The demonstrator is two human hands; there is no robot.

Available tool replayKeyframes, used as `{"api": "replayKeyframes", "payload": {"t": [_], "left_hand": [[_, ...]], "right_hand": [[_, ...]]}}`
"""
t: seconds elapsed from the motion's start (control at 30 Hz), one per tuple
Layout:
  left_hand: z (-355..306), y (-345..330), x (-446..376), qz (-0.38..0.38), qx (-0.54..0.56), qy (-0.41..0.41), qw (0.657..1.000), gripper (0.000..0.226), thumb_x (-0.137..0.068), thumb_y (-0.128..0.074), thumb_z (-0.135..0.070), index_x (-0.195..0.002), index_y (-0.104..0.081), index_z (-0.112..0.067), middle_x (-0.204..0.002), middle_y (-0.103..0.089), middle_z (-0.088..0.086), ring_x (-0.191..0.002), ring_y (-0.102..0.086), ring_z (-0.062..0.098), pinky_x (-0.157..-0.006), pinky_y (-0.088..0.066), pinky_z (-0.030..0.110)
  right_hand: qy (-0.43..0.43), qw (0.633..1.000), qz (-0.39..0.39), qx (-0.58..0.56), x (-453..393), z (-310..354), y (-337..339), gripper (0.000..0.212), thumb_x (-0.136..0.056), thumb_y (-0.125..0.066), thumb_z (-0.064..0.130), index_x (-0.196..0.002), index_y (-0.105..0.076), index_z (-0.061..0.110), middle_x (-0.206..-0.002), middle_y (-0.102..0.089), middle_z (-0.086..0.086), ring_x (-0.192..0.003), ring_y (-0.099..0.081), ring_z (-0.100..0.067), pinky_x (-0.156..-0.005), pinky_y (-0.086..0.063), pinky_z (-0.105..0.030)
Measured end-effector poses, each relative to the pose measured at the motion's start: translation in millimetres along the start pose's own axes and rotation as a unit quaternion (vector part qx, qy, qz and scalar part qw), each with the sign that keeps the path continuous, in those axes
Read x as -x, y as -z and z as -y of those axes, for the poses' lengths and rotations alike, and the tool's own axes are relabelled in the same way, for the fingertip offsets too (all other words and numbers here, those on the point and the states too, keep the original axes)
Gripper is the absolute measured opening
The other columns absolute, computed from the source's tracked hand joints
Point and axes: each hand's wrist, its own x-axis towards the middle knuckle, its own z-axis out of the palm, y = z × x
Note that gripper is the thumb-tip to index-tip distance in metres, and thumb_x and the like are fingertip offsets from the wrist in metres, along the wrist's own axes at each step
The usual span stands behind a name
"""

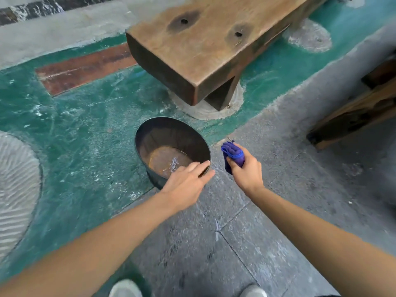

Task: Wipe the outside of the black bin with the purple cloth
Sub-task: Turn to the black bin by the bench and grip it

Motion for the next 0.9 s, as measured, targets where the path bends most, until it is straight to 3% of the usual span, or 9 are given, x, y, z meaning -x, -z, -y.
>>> {"api": "replayKeyframes", "payload": {"t": [0.17, 0.33, 0.43, 0.53, 0.63, 0.8, 0.83, 0.87, 0.9], "left_hand": [[7.4, -26.2, -8.6, -0.107, -0.043, -0.029, 0.993, 0.065, -0.074, -0.067, 0.004, -0.136, -0.056, -0.012, -0.148, -0.048, 0.020, -0.113, -0.063, 0.035, -0.073, -0.059, 0.045], [5.0, -39.8, -11.9, -0.178, -0.051, -0.021, 0.982, 0.055, -0.061, -0.082, -0.004, -0.114, -0.071, -0.017, -0.129, -0.067, 0.005, -0.079, -0.074, 0.023, -0.039, -0.052, 0.033], [1.1, -37.2, -13.7, -0.210, -0.027, 0.011, 0.977, 0.050, -0.066, -0.082, -0.008, -0.113, -0.074, -0.021, -0.127, -0.070, -0.003, -0.078, -0.075, 0.021, -0.048, -0.054, 0.032], [-0.1, -27.8, -14.2, -0.208, 0.022, 0.048, 0.977, 0.047, -0.082, -0.067, -0.007, -0.126, -0.069, -0.024, -0.140, -0.062, -0.007, -0.112, -0.069, 0.022, -0.079, -0.057, 0.036], [6.1, -17.5, -12.4, -0.220, 0.074, 0.085, 0.969, 0.045, -0.088, -0.061, -0.009, -0.128, -0.067, -0.027, -0.137, -0.064, -0.009, -0.119, -0.064, 0.021, -0.091, -0.055, 0.038], [28.0, 20.2, -15.8, -0.274, 0.171, 0.149, 0.935, 0.043, -0.087, -0.061, -0.004, -0.122, -0.073, -0.026, -0.094, -0.078, -0.004, -0.086, -0.070, 0.021, -0.085, -0.054, 0.027], [32.6, 26.8, -15.8, -0.284, 0.193, 0.156, 0.926, 0.044, -0.087, -0.061, -0.003, -0.122, -0.073, -0.026, -0.093, -0.071, 0.000, -0.066, -0.064, 0.019, -0.074, -0.049, 0.019], [38.9, 36.8, -16.2, -0.296, 0.213, 0.159, 0.917, 0.045, -0.086, -0.062, -0.002, -0.123, -0.072, -0.027, -0.049, -0.060, -0.004, -0.050, -0.050, 0.016, -0.061, -0.042, 0.014], [44.7, 41.2, -16.6, -0.302, 0.233, 0.162, 0.910, 0.045, -0.087, -0.062, -0.002, -0.123, -0.072, -0.028, -0.047, -0.034, -0.013, -0.045, -0.037, 0.013, -0.053, -0.035, 0.011]], "right_hand": [[0.048, 0.999, -0.019, -0.014, -56.5, -23.6, -26.8, 0.046, -0.092, -0.068, 0.026, -0.137, -0.060, 0.034, -0.121, -0.075, -0.002, -0.118, -0.065, -0.026, -0.098, -0.050, -0.033], [0.104, 0.993, -0.047, 0.002, -93.1, -35.4, -45.8, 0.041, -0.092, -0.067, 0.026, -0.132, -0.064, 0.033, -0.110, -0.077, -0.007, -0.110, -0.067, -0.030, -0.090, -0.051, -0.033], [0.128, 0.990, -0.057, 0.001, -101.2, -30.7, -44.2, 0.038, -0.092, -0.066, 0.026, -0.129, -0.065, 0.033, -0.109, -0.076, -0.007, -0.108, -0.066, -0.031, -0.092, -0.053, -0.037], [0.147, 0.986, -0.069, -0.030, -95.4, -16.1, -33.2, 0.040, -0.091, -0.067, 0.027, -0.130, -0.065, 0.035, -0.111, -0.076, -0.002, -0.109, -0.066, -0.027, -0.093, -0.052, -0.035], [0.161, 0.982, -0.070, -0.063, -87.7, -8.1, -29.1, 0.041, -0.091, -0.068, 0.027, -0.131, -0.065, 0.036, -0.108, -0.076, 0.002, -0.106, -0.068, -0.022, -0.096, -0.053, -0.037], [0.228, 0.970, -0.052, -0.069, -79.4, 4.5, -21.1, 0.042, -0.090, -0.069, 0.024, -0.128, -0.065, 0.041, -0.103, -0.076, 0.009, -0.100, -0.069, -0.016, -0.094, -0.056, -0.039], [0.239, 0.967, -0.047, -0.073, -78.0, 5.2, -19.7, 0.042, -0.090, -0.069, 0.023, -0.127, -0.064, 0.042, -0.102, -0.076, 0.011, -0.098, -0.069, -0.015, -0.093, -0.057, -0.038], [0.251, 0.964, -0.047, -0.081, -78.0, 10.1, -16.6, 0.042, -0.090, -0.068, 0.021, -0.126, -0.064, 0.043, -0.100, -0.076, 0.012, -0.097, -0.070, -0.014, -0.092, -0.057, -0.037], [0.257, 0.961, -0.045, -0.086, -77.2, 10.7, -16.1, 0.042, -0.090, -0.067, 0.020, -0.125, -0.064, 0.044, -0.099, -0.076, 0.013, -0.095, -0.070, -0.012, -0.090, -0.058, -0.036]]}}
